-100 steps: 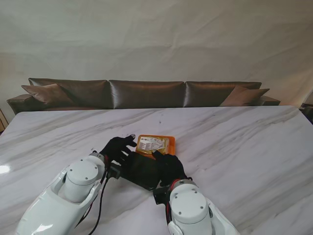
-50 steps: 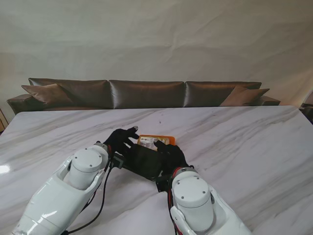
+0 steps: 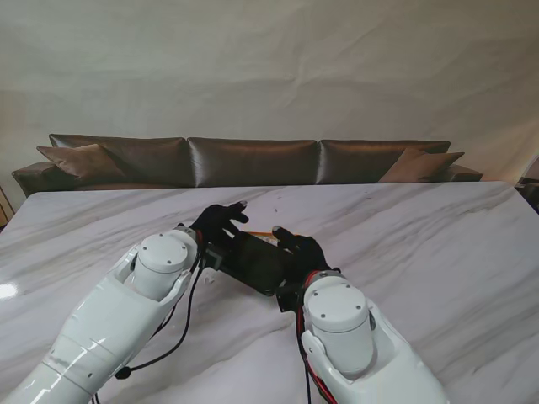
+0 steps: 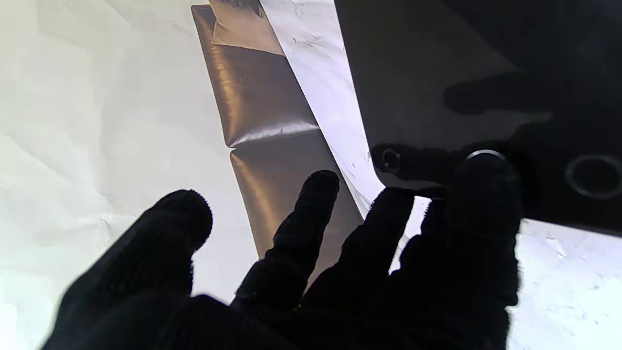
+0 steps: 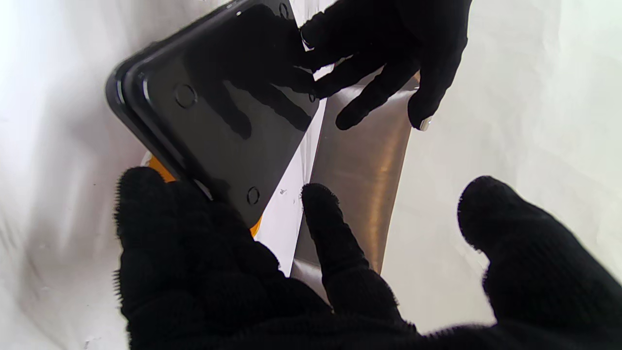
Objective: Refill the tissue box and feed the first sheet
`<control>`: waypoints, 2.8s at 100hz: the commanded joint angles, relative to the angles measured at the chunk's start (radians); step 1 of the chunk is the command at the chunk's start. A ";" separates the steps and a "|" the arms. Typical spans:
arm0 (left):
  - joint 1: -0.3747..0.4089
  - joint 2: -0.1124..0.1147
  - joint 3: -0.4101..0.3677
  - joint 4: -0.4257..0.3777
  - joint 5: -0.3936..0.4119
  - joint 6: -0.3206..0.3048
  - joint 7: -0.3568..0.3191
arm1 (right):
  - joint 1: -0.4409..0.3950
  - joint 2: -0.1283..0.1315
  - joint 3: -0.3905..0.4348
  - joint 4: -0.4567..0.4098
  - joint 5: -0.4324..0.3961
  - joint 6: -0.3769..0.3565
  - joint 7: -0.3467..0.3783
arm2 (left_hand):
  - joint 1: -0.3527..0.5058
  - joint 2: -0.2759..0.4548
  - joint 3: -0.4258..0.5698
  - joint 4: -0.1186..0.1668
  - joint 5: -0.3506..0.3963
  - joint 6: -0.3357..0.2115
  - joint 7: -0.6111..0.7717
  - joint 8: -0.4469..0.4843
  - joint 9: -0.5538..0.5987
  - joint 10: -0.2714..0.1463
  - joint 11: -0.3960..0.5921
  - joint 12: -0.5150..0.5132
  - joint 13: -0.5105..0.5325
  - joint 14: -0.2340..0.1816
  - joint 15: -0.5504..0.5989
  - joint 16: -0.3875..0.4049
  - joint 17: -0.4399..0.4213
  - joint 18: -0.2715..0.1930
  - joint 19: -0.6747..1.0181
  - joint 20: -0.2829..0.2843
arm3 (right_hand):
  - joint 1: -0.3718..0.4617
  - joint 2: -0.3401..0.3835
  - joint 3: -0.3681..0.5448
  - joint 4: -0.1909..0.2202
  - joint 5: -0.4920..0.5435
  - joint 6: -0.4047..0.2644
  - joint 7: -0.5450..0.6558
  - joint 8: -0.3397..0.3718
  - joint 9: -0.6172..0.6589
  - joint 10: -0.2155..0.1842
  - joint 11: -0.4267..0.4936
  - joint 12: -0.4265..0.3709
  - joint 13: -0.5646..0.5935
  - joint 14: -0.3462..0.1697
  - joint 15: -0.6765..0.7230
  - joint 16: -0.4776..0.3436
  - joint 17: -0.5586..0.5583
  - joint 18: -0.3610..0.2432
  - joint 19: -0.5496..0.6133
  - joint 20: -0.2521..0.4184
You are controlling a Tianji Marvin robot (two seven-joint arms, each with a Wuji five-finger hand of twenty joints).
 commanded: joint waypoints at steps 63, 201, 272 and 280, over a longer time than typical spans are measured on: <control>-0.099 -0.072 0.069 0.082 -0.050 -0.012 -0.015 | 0.121 -0.008 0.024 0.102 0.035 0.001 0.077 | -0.003 0.019 -0.004 0.026 0.029 0.004 -0.004 -0.014 0.123 -0.142 0.194 0.079 0.108 -0.006 0.179 0.042 0.029 -0.003 -0.302 -0.009 | 0.007 -0.026 -0.010 0.022 0.018 -0.017 -0.010 0.012 0.077 -0.369 0.085 0.013 0.014 -0.176 0.026 0.009 0.015 -0.163 -0.011 0.006; -0.163 -0.123 0.101 0.282 -0.078 -0.111 0.033 | 0.229 -0.008 0.041 0.168 0.015 0.122 0.167 | -0.006 0.014 0.004 0.027 0.031 -0.007 0.009 -0.008 0.125 -0.149 0.200 0.082 0.108 -0.008 0.180 0.042 0.025 0.002 -0.299 -0.006 | 0.003 -0.022 -0.012 0.020 0.020 -0.019 -0.015 0.016 0.081 -0.371 0.082 0.012 0.009 -0.196 0.014 0.004 0.007 -0.182 -0.015 0.006; -0.159 -0.110 0.107 0.235 -0.019 -0.055 0.037 | 0.263 0.019 0.044 0.205 -0.020 0.163 0.264 | -0.011 0.012 0.010 0.028 0.032 -0.010 0.014 -0.005 0.127 -0.151 0.202 0.083 0.111 -0.011 0.181 0.043 0.030 0.003 -0.295 -0.004 | 0.002 -0.020 -0.013 0.018 0.018 -0.023 -0.021 0.018 0.077 -0.379 0.077 0.011 0.000 -0.224 -0.005 -0.004 -0.011 -0.210 -0.023 0.007; -0.160 -0.110 0.108 0.238 -0.011 -0.050 0.040 | 0.267 0.021 0.042 0.209 -0.023 0.167 0.272 | -0.012 0.013 0.011 0.028 0.031 -0.012 0.014 -0.005 0.127 -0.154 0.202 0.083 0.112 -0.012 0.182 0.043 0.030 0.003 -0.295 -0.004 | 0.003 -0.021 -0.013 0.018 0.018 -0.023 -0.022 0.019 0.077 -0.380 0.077 0.010 -0.002 -0.235 -0.009 -0.006 -0.016 -0.220 -0.025 0.007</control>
